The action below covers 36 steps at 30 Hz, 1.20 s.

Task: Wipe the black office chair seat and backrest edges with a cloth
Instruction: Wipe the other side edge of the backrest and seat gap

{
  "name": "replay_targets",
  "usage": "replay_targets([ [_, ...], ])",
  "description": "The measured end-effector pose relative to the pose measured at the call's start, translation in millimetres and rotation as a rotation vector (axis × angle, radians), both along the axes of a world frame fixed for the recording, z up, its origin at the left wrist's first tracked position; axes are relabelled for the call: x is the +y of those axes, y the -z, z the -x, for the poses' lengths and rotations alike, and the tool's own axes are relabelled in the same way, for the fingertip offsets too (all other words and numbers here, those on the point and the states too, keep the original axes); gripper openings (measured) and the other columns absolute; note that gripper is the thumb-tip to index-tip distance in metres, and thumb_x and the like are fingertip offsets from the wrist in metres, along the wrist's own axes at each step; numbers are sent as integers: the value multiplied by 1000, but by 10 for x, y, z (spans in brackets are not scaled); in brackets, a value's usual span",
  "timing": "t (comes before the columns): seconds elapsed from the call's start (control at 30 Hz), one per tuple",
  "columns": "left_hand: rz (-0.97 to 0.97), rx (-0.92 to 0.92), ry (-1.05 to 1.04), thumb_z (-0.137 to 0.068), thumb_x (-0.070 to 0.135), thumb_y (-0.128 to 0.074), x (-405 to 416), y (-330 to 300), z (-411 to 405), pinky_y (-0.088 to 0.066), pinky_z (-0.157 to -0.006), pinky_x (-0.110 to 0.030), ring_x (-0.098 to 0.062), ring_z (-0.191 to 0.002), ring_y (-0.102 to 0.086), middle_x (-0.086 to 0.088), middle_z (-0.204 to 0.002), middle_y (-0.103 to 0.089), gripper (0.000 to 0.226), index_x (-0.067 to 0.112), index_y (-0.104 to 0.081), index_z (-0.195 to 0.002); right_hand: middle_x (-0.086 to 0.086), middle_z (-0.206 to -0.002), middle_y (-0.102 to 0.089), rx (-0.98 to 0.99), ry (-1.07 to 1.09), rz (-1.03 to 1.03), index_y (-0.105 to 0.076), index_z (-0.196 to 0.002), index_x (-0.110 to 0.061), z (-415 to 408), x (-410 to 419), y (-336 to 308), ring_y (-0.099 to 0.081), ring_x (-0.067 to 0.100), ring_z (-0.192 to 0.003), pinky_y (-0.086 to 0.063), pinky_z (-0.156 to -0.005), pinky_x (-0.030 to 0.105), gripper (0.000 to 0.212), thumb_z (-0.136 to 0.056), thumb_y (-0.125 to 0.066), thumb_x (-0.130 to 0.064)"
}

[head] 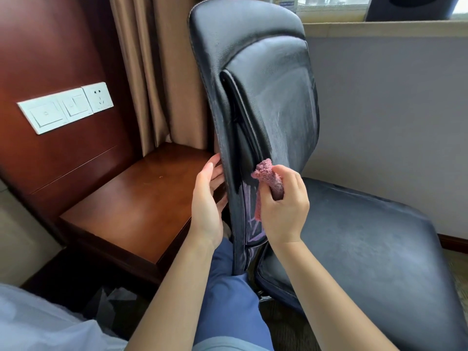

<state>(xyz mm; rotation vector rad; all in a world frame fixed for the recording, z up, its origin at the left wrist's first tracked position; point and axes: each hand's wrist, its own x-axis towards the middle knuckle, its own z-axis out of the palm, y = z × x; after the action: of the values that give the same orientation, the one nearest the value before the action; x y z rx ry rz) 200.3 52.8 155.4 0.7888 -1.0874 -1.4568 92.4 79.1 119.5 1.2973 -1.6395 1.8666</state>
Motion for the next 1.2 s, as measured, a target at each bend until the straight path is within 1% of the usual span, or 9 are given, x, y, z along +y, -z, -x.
replay_targets([
  [0.13,9,2,-8,-99,35,-29,24,2,16,-40,-104,-49,-15,-119,-56,3,-120,-66,40,29,-60,-123,11,-95,-65,131,53,7,-69,-96,-2,72,-16,158,-57,22,-86,-46,-76,25,22,-76,-66,5],
  [0.3,-9,26,-2,-101,32,-27,-19,-32,19,-39,-106,-46,-13,-119,-54,3,-121,-65,39,27,-61,-121,5,-99,-65,-45,-2,-129,-69,-100,-4,68,99,459,-61,22,-89,-50,-77,30,21,-80,-63,-4],
  [0.43,-1,17,-6,-100,31,-29,-59,-32,42,-40,-105,-46,-12,-117,-55,4,-119,-66,38,28,-62,-119,3,-98,-65,-134,-40,-97,-69,-100,-5,23,56,223,-62,22,-89,-52,-77,37,22,-79,-63,-3],
  [0.57,7,1,6,-97,36,-28,-81,12,38,-38,-106,-45,-10,-119,-54,6,-121,-65,42,28,-61,-122,5,-99,-64,62,-20,-78,-68,-104,-5,3,-63,2,-57,21,-89,-46,-78,26,26,-79,-62,2],
  [0.73,12,-8,10,-99,33,-29,-135,33,51,-36,-109,-45,-5,-120,-53,11,-123,-64,43,25,-60,-127,8,-100,-61,77,11,-141,-68,-108,-5,49,22,304,-57,22,-88,-50,-74,34,27,-83,-61,-1],
  [0.83,41,-33,18,-97,34,-32,-158,73,52,-34,-110,-47,-5,-121,-53,11,-124,-63,41,25,-60,-126,8,-98,-60,45,-12,-89,-69,-105,-4,47,-28,137,-58,21,-85,-49,-72,30,24,-83,-61,-3],
  [0.93,56,-62,46,-91,41,-35,-176,102,27,-34,-110,-47,-6,-124,-51,10,-128,-61,47,27,-58,-129,10,-100,-59,140,12,-87,-69,-106,-7,31,-124,-74,-58,23,-80,-47,-69,27,25,-83,-61,-2],
  [1.1,57,-80,145,-100,44,-22,-195,143,-25,-31,-113,-39,-5,-125,-50,11,-133,-58,40,43,-51,-126,12,-97,-58,335,73,-176,-69,-104,-10,61,-83,196,-52,27,-75,-48,-62,36,25,-84,-58,-1],
  [1.2,36,-54,156,-103,38,-17,-215,166,-55,-35,-109,-33,-5,-121,-54,7,-130,-61,40,40,-53,-123,11,-95,-55,306,28,-206,-69,-102,-10,25,-44,246,-48,24,-74,-47,-59,34,23,-85,-54,-8],
])
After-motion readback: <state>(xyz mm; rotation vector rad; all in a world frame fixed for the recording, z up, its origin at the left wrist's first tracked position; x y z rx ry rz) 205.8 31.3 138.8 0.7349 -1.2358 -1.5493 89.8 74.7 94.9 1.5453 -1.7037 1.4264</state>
